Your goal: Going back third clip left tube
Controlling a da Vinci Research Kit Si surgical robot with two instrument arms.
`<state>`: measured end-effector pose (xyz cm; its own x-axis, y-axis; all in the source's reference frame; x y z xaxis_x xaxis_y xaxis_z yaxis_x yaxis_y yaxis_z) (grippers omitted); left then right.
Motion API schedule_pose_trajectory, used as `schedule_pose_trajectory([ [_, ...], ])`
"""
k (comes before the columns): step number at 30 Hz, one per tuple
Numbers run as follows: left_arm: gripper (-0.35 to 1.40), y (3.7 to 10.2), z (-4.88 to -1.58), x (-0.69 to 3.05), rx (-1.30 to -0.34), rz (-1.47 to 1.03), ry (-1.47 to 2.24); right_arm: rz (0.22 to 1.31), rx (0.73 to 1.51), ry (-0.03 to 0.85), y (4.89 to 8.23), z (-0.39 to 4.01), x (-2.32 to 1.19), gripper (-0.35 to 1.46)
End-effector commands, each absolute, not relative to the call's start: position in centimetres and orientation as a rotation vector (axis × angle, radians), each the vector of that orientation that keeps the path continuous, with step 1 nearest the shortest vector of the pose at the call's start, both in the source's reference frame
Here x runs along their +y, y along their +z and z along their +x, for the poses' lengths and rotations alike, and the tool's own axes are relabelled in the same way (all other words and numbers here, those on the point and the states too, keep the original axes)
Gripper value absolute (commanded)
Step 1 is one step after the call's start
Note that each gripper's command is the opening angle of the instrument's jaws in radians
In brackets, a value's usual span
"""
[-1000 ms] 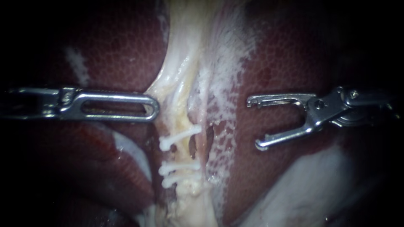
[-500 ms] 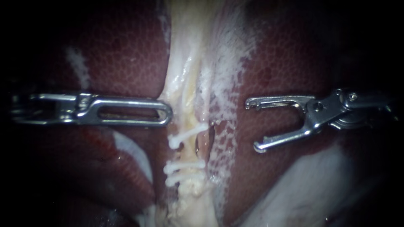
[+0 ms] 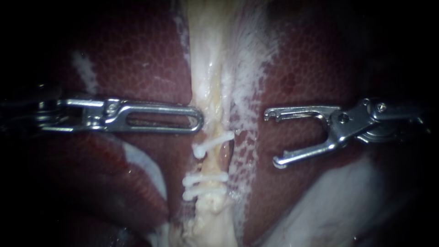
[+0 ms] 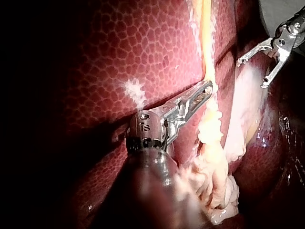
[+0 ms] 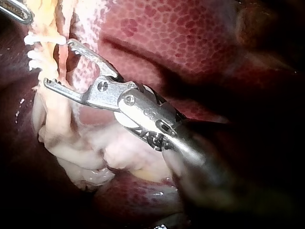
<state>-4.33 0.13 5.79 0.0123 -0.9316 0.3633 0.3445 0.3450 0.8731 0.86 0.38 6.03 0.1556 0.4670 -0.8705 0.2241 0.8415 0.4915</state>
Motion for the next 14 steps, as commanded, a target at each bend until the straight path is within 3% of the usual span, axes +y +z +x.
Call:
schedule_pose_trajectory([
  [1,-0.35,5.79,-4.32,0.13,-1.14,0.665,-1.118,0.595,1.429,0.19,6.03,0.86,0.38,0.6],
  [14,-0.35,5.78,-4.32,0.12,-1.14,0.665,-1.118,0.591,1.429,0.184,6.03,0.85,0.38,0.6],
])
